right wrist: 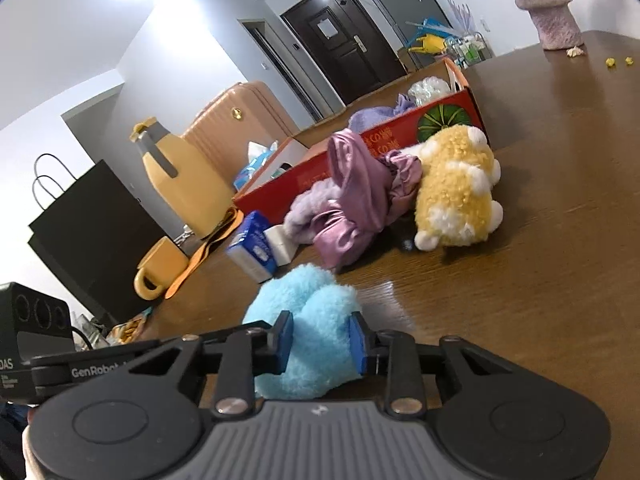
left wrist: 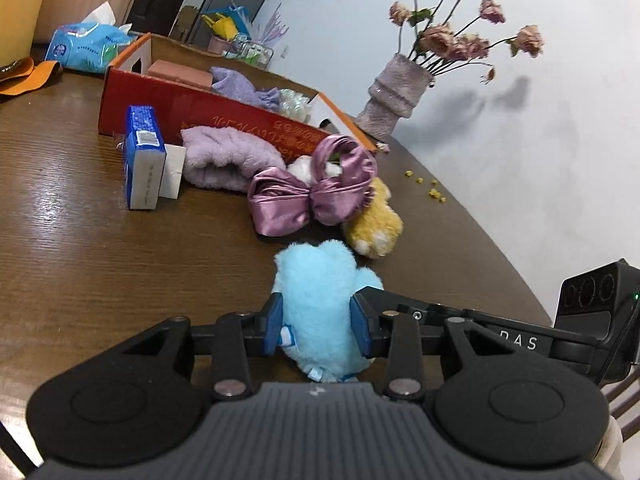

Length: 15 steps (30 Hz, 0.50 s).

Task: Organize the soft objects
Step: 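Carry the light blue plush with the left tool into the box and release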

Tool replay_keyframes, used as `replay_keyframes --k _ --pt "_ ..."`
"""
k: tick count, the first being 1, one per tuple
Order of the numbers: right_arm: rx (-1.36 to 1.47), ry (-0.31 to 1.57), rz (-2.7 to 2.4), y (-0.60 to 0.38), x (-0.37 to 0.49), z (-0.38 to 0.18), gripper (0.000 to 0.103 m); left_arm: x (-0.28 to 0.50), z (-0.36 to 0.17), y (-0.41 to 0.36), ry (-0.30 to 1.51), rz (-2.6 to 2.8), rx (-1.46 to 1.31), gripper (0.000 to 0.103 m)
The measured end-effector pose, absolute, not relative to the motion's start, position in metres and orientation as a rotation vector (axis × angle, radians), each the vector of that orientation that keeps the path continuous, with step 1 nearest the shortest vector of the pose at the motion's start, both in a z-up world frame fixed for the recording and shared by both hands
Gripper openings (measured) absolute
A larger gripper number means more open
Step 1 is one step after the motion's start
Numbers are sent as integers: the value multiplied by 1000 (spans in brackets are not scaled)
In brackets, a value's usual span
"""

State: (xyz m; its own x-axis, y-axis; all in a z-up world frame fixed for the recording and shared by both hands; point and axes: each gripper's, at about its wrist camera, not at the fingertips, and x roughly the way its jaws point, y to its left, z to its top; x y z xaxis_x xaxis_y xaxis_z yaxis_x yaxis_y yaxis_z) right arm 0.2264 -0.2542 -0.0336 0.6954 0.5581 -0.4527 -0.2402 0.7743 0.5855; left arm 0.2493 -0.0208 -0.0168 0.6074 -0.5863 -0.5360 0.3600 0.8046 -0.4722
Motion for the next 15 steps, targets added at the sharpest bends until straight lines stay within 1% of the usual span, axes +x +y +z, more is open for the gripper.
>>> replay_keyframes --k 5,8,12,15 --pt "494 600 471 -253 211 -12 29 237 2 -16 671 -579 -335 36" --pt "478 553 475 -252 217 7 29 244 19 -12 629 -592 -337 36" --pt "442 504 484 -242 254 41 29 284 53 -3 570 -596 -332 35" --pt "433 496 490 -233 305 67 29 328 77 2 528 -575 -297 35"
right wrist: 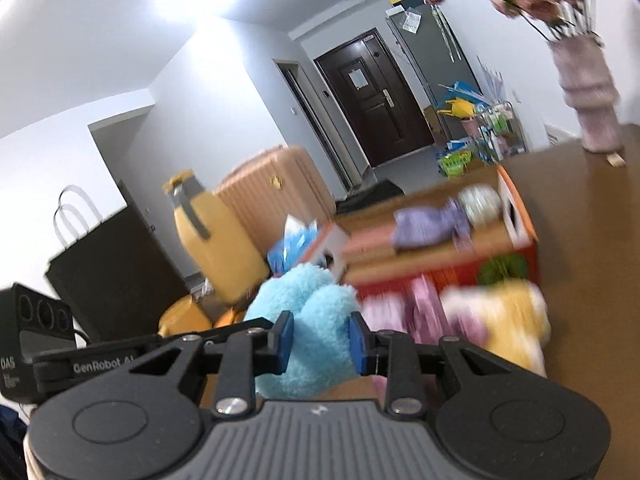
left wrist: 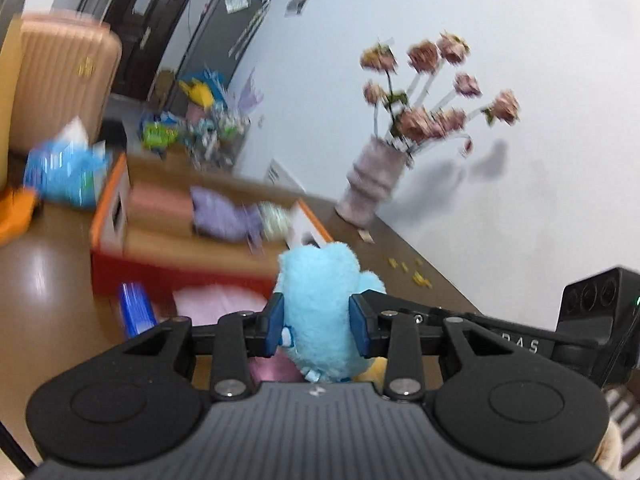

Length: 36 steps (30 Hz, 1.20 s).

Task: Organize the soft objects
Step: 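Carry the light blue plush with the left tool into the box and release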

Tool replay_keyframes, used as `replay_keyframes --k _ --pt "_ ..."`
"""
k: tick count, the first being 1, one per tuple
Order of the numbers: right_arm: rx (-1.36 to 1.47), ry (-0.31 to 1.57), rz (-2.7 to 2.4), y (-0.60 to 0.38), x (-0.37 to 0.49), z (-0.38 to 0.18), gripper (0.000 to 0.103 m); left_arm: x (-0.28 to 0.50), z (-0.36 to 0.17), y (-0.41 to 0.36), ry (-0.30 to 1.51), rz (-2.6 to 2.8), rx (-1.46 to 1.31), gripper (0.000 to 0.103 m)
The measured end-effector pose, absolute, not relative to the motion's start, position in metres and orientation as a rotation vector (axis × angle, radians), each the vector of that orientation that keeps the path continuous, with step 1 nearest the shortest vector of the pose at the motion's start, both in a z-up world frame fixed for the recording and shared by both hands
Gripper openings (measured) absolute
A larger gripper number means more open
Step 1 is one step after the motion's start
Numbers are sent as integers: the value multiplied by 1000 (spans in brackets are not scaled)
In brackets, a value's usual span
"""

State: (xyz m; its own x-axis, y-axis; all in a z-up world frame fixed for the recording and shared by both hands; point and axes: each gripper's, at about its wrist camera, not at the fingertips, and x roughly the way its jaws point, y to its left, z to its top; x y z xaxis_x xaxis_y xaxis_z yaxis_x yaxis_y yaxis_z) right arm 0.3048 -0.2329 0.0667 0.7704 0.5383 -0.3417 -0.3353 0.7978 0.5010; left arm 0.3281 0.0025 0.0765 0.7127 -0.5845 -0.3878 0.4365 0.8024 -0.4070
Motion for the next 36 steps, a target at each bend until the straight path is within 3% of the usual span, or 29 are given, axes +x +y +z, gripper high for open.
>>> replay_keyframes --k 5,11,15,25,31,36 --pt "456 606 491 -209 427 78 29 429 84 18 588 -505 -291 34" --pt "553 914 481 -181 562 30 29 531 47 28 750 -393 -196 35" --pt "524 1033 422 -161 604 1 28 559 21 25 823 -356 -100 35" --pt "423 1025 376 -141 606 -7 29 545 32 31 760 -350 -38 40" --pt "436 925 365 -171 572 39 29 519 74 43 679 -297 2 43" --pt "381 792 326 -214 519 102 33 477 119 59 579 -243 12 65"
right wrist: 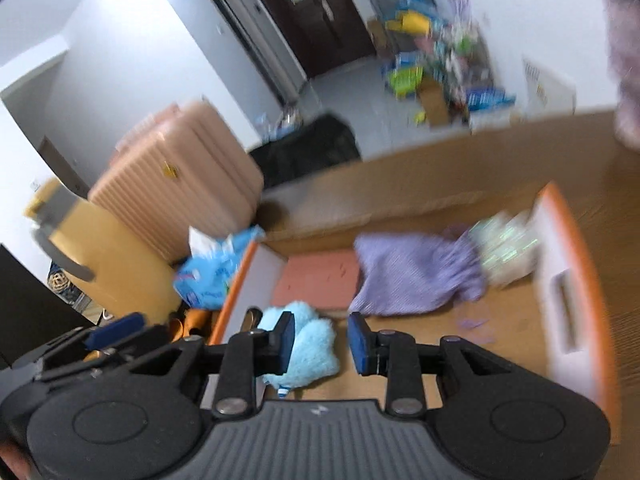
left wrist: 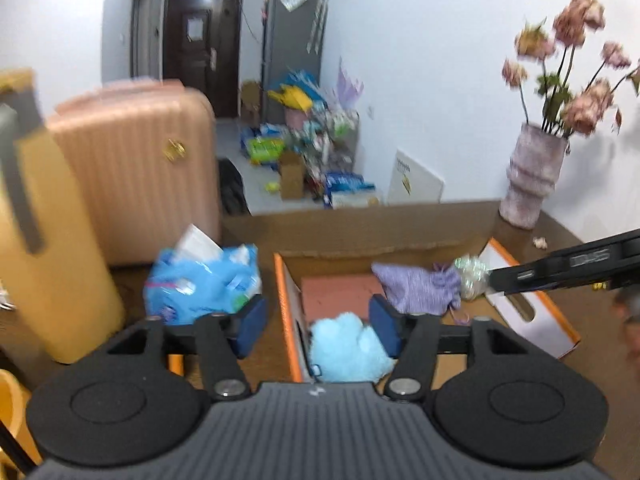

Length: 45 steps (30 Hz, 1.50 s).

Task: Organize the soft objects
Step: 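Carry the light blue plush with the left tool into the box and release, then withdraw the left tool from the box back toward the table items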

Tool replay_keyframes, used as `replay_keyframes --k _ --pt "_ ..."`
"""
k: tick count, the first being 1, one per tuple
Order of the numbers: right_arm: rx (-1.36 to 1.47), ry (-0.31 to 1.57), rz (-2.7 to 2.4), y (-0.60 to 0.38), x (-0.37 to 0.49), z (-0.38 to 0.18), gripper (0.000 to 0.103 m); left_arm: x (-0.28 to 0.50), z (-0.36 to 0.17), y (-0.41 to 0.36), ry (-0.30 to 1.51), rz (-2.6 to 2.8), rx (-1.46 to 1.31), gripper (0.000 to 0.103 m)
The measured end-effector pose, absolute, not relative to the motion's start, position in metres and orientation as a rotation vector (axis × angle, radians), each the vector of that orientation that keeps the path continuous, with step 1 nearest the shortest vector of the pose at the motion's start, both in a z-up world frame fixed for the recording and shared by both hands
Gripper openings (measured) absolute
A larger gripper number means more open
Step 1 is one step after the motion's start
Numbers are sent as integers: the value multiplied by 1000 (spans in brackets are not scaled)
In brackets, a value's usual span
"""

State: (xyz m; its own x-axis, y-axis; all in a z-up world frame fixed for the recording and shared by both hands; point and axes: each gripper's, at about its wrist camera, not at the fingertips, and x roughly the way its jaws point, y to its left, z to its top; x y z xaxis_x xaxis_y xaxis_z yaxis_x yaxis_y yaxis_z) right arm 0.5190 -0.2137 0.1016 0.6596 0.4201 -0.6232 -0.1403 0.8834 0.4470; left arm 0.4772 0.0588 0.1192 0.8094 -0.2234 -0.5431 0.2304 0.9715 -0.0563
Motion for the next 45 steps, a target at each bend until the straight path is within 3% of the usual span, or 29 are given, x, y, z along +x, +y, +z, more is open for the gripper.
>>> replay_keyframes --k 3,5,10,13,22,34,45 --pt "355 701 303 -245 474 133 56 440 141 65 503 -213 29 77" --pt "306 648 275 -260 442 149 59 419 152 65 464 -195 39 81" --pt "139 511 199 -273 377 177 82 379 173 61 417 -195 44 85" --pt "84 427 199 -270 347 190 88 356 183 56 382 -203 48 88" --pt "127 326 220 -284 285 191 92 285 183 53 310 -199 51 96" --pt "-55 205 249 -259 162 104 97 153 105 50 195 -149 22 101" --pt "105 257 292 -250 76 27 98 104 42 64 351 -105 -106 101"
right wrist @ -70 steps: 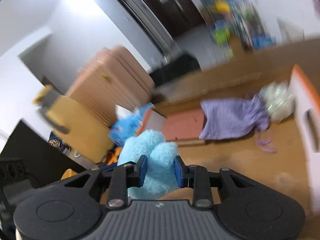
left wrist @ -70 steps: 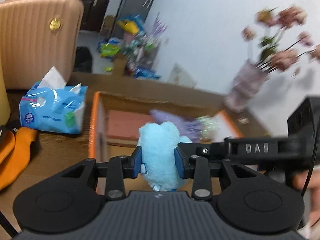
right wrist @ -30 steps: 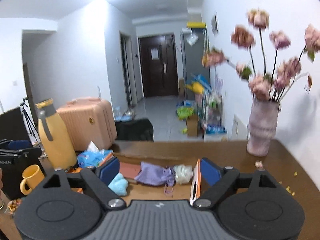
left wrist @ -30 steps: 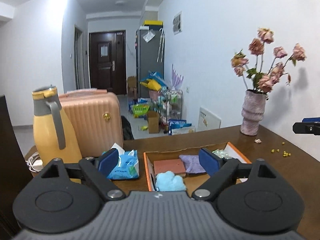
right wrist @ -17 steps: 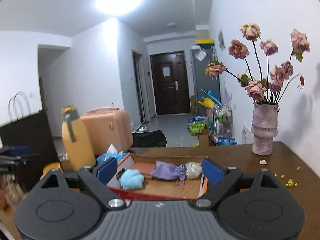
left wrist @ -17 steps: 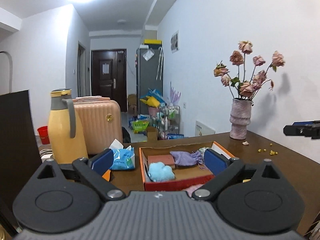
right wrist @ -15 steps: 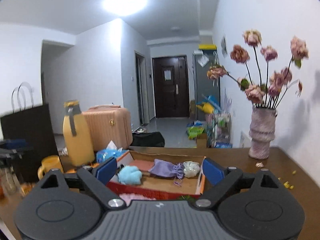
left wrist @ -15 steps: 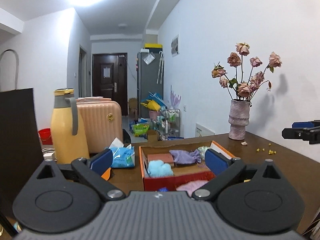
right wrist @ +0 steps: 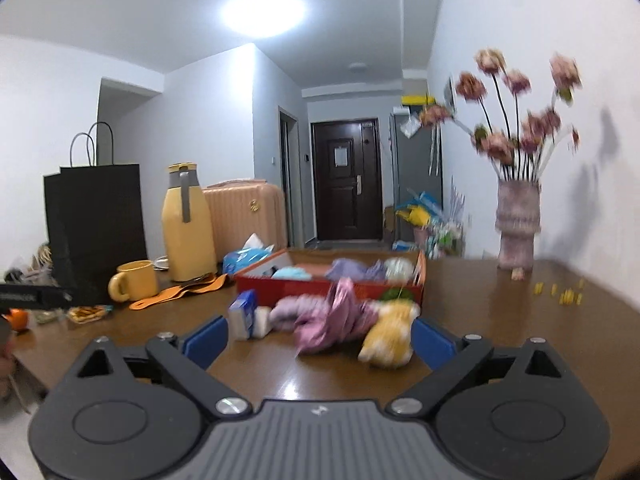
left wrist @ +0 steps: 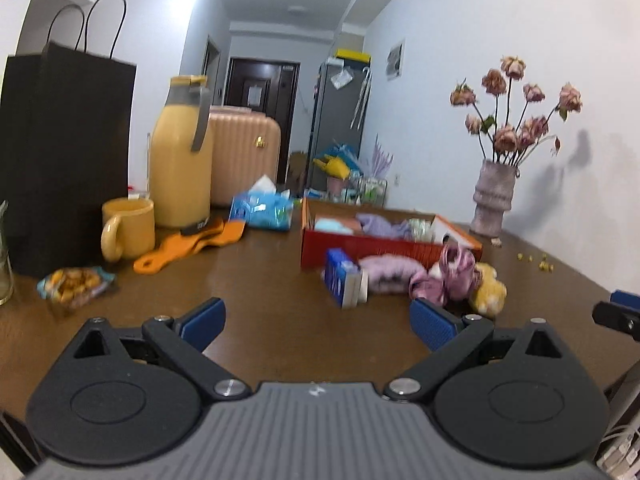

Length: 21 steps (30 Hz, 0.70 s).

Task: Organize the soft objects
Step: 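Withdraw the left tool from the box back toward the table items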

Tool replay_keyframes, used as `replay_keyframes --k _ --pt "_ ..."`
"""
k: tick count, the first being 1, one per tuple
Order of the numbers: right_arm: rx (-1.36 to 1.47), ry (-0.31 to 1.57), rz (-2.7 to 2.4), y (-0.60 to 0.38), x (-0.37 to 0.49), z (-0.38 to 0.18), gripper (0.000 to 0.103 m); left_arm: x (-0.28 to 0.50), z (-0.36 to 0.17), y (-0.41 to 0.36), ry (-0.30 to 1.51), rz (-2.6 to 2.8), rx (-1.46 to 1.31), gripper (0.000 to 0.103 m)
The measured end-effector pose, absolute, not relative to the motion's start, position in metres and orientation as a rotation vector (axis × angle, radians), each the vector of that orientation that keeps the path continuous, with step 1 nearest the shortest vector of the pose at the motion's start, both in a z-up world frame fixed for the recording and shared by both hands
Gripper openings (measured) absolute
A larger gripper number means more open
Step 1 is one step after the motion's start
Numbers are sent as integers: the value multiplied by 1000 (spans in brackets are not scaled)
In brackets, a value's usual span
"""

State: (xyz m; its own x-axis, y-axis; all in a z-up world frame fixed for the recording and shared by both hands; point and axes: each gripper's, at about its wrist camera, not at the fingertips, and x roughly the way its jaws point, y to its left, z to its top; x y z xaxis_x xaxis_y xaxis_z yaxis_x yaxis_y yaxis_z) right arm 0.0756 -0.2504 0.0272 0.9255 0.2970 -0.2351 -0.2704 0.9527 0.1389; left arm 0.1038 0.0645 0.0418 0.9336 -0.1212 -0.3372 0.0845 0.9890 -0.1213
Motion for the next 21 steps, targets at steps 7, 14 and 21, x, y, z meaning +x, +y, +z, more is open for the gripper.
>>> replay_keyframes --k 7,14,21 --pt "80 273 275 -241 58 14 98 90 36 59 343 -144 -99 101" --pt "53 286 264 -235 77 11 97 119 26 48 365 -159 -98 101" --pt "45 306 239 -236 112 11 96 190 14 19 356 -147 -37 92"
